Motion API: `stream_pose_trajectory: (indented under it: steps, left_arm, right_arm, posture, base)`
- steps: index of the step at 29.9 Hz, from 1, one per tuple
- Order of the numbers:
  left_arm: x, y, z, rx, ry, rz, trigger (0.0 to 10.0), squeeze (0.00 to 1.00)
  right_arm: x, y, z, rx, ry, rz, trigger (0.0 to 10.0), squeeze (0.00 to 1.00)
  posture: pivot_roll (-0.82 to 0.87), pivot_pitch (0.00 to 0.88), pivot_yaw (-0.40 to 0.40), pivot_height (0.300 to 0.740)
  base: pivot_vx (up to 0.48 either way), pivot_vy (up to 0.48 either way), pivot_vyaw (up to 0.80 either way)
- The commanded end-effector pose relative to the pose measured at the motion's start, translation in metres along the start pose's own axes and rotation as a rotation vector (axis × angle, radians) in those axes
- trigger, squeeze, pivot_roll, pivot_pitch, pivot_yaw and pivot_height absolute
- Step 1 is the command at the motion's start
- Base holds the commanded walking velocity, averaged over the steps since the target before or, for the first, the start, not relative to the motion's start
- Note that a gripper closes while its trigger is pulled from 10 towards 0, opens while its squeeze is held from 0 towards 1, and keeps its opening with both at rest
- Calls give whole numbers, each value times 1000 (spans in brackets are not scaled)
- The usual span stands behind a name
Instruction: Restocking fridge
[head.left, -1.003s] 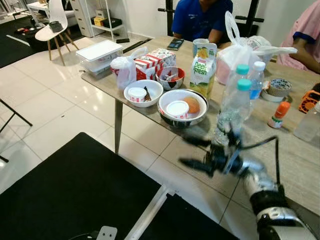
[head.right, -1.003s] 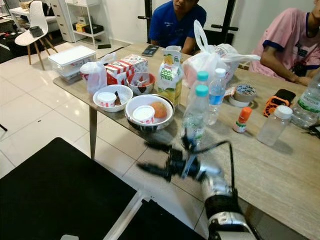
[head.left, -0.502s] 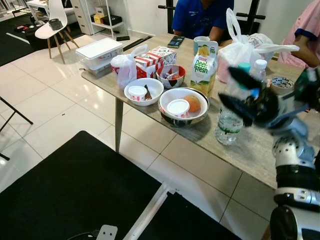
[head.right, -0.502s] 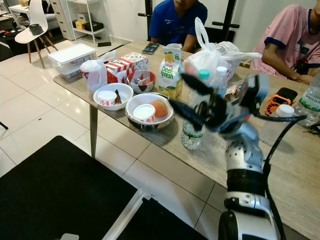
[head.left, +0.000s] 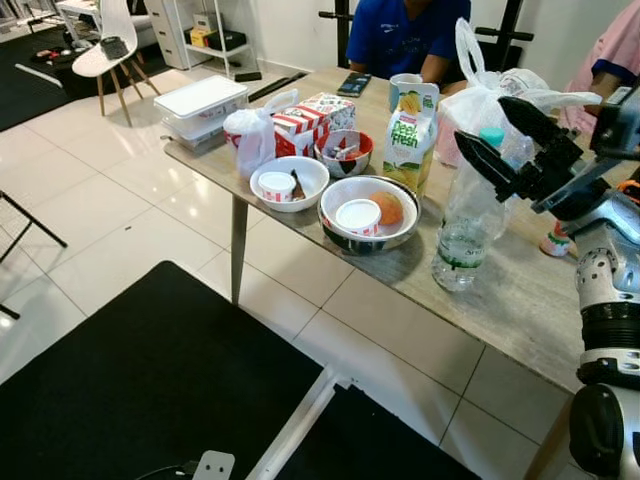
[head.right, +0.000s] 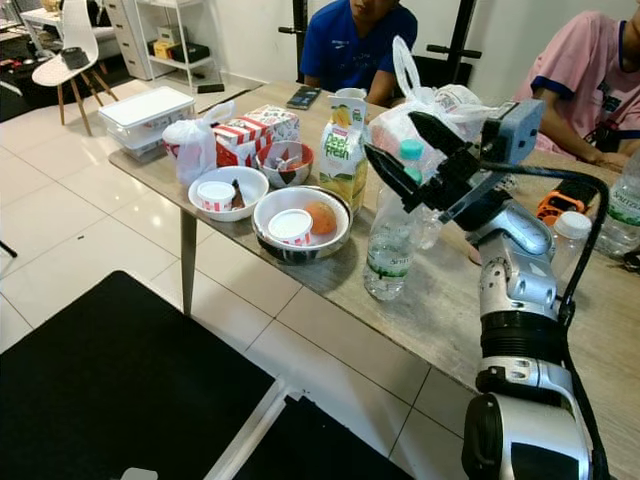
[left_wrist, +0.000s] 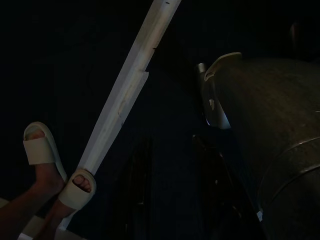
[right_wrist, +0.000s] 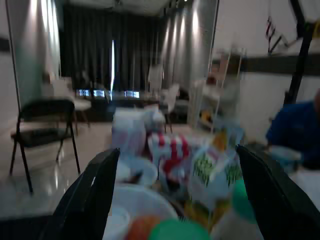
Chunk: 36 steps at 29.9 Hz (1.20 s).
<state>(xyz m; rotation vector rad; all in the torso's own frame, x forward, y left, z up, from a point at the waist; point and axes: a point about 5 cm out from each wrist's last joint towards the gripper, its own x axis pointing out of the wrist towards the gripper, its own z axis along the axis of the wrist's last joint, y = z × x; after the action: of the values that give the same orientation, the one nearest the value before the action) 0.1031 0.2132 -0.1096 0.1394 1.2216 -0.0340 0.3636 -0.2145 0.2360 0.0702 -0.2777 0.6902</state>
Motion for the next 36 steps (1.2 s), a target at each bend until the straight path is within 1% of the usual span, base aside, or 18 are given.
stream_pose_trajectory:
  steps: [1, 2, 6, 9, 10, 15, 20, 24, 30, 32, 36]
  left_arm:
    - [0, -8, -7, -6, 25, -29, 10000, 0]
    - [0, -8, -7, -6, 25, -29, 10000, 0]
    - [0, -8, -7, -6, 24, -27, 10000, 0]
    - [0, -8, -7, -7, 24, -26, 10000, 0]
    - [0, -8, -7, -7, 24, -26, 10000, 0]
    - [0, -8, -7, -7, 25, -27, 10000, 0]
    - [0, -8, -7, -8, 26, -27, 10000, 0]
    - [0, -8, -7, -10, 26, -27, 10000, 0]
    - [0, -8, -7, -11, 27, -27, 10000, 0]
    - [0, -7, -7, -8, 25, -26, 10000, 0]
    - [0, -7, -7, -9, 24, -26, 10000, 0]
  right_arm:
    - [2, 0, -5, -29, 61, -7, 10000, 0]
    - [2, 0, -7, -36, 86, -10, 10000, 0]
    - [2, 0, -9, -31, 116, -3, 10000, 0]
    - [-2, 1, -13, -22, 147, 27, 10000, 0]
    - [-2, 1, -13, -22, 147, 27, 10000, 0]
    - [-5, -1, -21, -13, 213, 26, 10000, 0]
    - [-7, -2, -21, -9, 226, 23, 10000, 0]
    - [-12, -6, -21, 3, 245, 19, 10000, 0]
    - [-17, -9, -18, 10, 242, 15, 10000, 0]
    - [-23, -10, -20, 19, 273, 19, 10000, 0]
    - [-24, -11, -20, 17, 275, 16, 10000, 0]
  posture:
    - [-6, 0, 6, 740]
    - [-6, 0, 6, 740]
    - [-5, 0, 11, 740]
    - [-6, 0, 12, 740]
    - [-6, 0, 12, 740]
    - [-5, 0, 10, 740]
    - [-5, 0, 9, 740]
    - [-4, 0, 9, 740]
    - [-5, 0, 10, 740]
    - [-5, 0, 10, 740]
    - [-6, 0, 11, 740]
  base:
    - [0, 0, 0]
    - [0, 0, 0]
    - [0, 0, 0]
    - [0, 0, 0]
    - [0, 0, 0]
    - [0, 0, 0]
    - [0, 0, 0]
    - [0, 0, 0]
    - [0, 0, 0]
    - [0, 0, 0]
    - [0, 0, 0]
